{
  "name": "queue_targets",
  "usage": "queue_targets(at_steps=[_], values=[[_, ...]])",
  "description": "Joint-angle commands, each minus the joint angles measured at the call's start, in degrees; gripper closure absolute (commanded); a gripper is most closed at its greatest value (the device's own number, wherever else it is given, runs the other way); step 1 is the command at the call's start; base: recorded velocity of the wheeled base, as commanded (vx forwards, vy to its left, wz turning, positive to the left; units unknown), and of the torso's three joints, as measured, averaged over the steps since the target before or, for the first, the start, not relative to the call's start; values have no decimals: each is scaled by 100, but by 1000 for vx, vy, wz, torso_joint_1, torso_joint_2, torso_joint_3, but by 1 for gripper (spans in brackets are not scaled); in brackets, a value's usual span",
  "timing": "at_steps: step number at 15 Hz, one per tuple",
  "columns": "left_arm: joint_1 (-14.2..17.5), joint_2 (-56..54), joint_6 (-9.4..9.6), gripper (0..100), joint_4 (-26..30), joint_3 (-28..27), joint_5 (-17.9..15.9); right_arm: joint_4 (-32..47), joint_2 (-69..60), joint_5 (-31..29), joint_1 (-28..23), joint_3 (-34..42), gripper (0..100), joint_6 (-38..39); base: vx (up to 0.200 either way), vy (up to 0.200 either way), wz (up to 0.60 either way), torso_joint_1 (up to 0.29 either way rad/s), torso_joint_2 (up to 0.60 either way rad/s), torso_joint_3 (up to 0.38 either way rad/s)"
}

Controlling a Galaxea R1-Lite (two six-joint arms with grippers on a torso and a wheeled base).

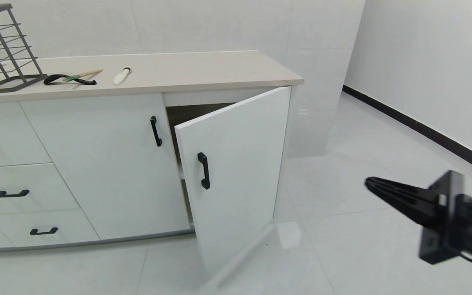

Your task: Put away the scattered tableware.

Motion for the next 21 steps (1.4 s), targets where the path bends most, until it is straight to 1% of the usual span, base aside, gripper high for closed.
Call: queue_targets(at_steps=[1,2,3,4,5,6,7,8,9,10,11,12,13,14,15,16,18,20,21], values=[[1,9,-1,0,-1,0,-1,2666,-5291,695,-1851,636,100,502,0,0,0,0,0,0],[1,9,-1,0,-1,0,-1,3342,-5863,686,-1833,531,100,502,0,0,0,0,0,0],[1,9,-1,0,-1,0,-1,4801,-7067,686,-1798,284,100,493,0,0,0,0,0,0],[1,9,-1,0,-1,0,-1,5250,-7392,686,-1789,214,100,484,0,0,0,0,0,0],[1,9,8,0,-1,0,-1,5478,-7629,669,-1815,249,100,432,0,0,0,0,0,0],[1,9,-1,0,-1,0,-1,5417,-7629,642,-1833,293,100,458,0,0,0,0,0,0],[1,9,-10,0,-1,0,16,5759,-7691,300,-1991,706,100,563,0,0,0,0,0,0],[1,9,-19,0,-1,0,25,6840,-7919,-412,-1991,733,100,546,0,0,0,0,0,0],[1,9,-19,0,-1,0,43,7421,-7954,-1212,-1982,733,100,537,0,0,0,0,0,0],[1,9,-19,0,-1,0,51,7684,-7954,-2021,-1982,697,100,739,0,0,0,0,0,0],[1,9,-19,0,-1,0,51,7755,-7954,-2381,-1982,680,100,1117,0,0,0,0,0,0],[1,9,-10,0,-1,0,51,7755,-7954,-2407,-1982,680,100,1179,0,0,0,0,0,0],[1,9,8,0,-1,0,43,7737,-7954,-2680,-1982,671,100,1486,0,0,0,0,0,0],[1,9,25,0,-1,0,43,7728,-7954,-3058,-1982,671,100,1662,200,200,0,7,2,2],[1,9,34,0,-1,0,34,7825,-7946,-3638,-1982,733,100,1653,200,200,0,-2,2,7],[1,9,34,0,7,0,34,7860,-7954,-3699,-1974,724,100,1645,200,200,0,-7,2,-2],[1,9,25,0,7,0,43,7886,-7954,-3506,-1974,724,100,1416,200,200,0,2,-2,0],[1,9,25,0,-1,0,51,7886,-7954,-3506,-1974,724,100,1398,200,200,0,0,5,5],[1,9,25,0,-1,0,43,7895,-7954,-3506,-1974,724,100,1390,0,200,0,7,-2,-2]])
